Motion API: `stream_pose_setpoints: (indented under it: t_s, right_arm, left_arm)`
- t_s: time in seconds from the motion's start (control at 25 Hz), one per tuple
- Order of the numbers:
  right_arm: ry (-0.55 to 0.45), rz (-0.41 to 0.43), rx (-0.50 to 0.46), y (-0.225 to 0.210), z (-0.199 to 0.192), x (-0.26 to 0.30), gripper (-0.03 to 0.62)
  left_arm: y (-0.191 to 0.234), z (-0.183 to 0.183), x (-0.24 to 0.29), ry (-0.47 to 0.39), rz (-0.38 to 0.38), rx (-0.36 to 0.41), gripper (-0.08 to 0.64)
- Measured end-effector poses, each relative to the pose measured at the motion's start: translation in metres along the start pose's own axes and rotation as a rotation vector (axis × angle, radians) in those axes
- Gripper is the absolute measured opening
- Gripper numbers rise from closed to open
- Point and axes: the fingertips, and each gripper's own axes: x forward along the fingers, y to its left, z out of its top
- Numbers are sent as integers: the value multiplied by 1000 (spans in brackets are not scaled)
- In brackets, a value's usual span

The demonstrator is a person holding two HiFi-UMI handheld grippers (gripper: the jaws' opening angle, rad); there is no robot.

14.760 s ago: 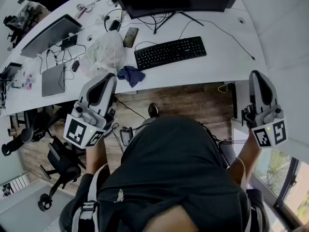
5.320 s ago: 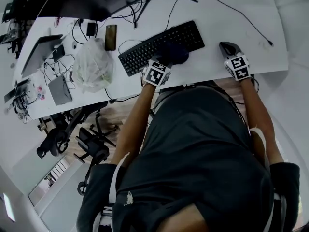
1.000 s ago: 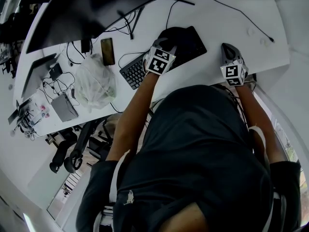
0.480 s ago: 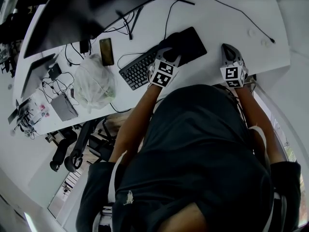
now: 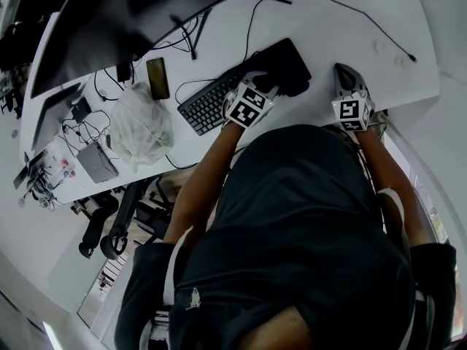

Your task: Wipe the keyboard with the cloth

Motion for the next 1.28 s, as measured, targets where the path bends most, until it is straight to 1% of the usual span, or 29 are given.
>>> stream_pose_setpoints:
  t_s: [0.08,0.2,0.28,0.4,0.56,0.68,0.76,0.96,1.04,1.28]
  right_arm:
    - [0,-1,-2,0,1,0,9]
    - [-5,3,-6,1,-1,0,9]
    - [-9,0,-3,1,0,1,9]
    - [-4,-3,0,1,-1,0,9]
    - [2,-5,4,0,0,0,9]
    - [-10,-11,6,-2,2,1,9]
    - [-6,-17,8,-2,0,2,9]
    - [14,-26,31,-4,-4,2,9]
    - [19,-35,43,-5,-4,2,9]
    - [20,-69,63,-11,4,3,9]
  left_arm:
    - [10,12,-4,-18,15,10,87]
    - [42,29,-12,-64,87,-24,87]
    - [64,34,-15,-72,123,-44,87]
    - [84,31,-12,-82,134,-59,87]
    - [84,33,-13,-136,145,-99,87]
    - [85,34,-13,-167,167,-86,87]
    - [86,34,-12,-157,160,-76,87]
    - [83,34,-10,-137,116,-71,87]
    - [81,34,-11,-139,121,-63,87]
    - [79,35,-16,-167,167,-34,86]
